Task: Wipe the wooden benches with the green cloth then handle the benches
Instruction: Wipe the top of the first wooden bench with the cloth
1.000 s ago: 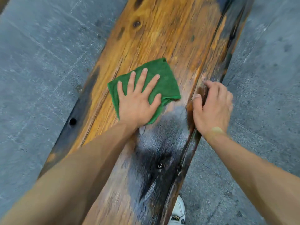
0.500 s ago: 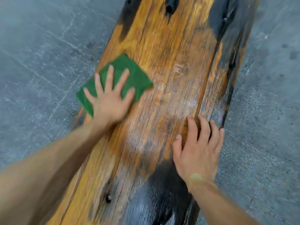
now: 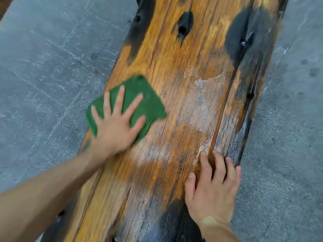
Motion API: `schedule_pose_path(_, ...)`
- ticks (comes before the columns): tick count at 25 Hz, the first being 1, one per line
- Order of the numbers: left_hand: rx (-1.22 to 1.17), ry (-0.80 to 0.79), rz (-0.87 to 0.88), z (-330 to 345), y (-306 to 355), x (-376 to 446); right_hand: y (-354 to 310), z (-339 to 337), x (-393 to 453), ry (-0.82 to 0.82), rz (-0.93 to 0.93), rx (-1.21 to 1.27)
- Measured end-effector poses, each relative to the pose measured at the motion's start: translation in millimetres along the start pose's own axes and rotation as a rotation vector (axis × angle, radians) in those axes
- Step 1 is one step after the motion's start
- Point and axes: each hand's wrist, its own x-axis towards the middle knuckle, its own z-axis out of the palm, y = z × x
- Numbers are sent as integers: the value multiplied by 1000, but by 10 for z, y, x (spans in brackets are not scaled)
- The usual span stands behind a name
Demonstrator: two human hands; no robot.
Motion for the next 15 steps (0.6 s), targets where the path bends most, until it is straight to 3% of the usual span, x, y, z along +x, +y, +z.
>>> schedule_pose_path(2, -46, -9, -92, -43, 721, 694, -3, 17, -30, -4, -6, -3)
schedule_pose_path(5, 29, -22, 313, 58, 1682, 401, 14, 38, -20, 36, -24, -8)
schedule_pose_path(6, 57, -22, 487, 105, 1642, 60, 16, 32, -12, 39, -32, -1)
schedule_pose_path(8, 110, -37, 585, 189, 1018, -479, 23, 18, -18, 28, -10, 39)
schedule_pose_path(9, 137, -63, 517, 125, 592, -585, 16, 5, -39, 10, -16, 55)
schedule_pose_path(11, 108, -91, 199, -47, 99, -353, 23, -39, -54, -13, -15, 123)
schedule_pose_path(13, 3, -60, -104, -107, 445, 296, 46, -65, -19, -23, 8, 187)
schedule_pose_path(15, -23, -26, -52, -38, 1418, 863, 42, -128, 18, -27, 2, 271)
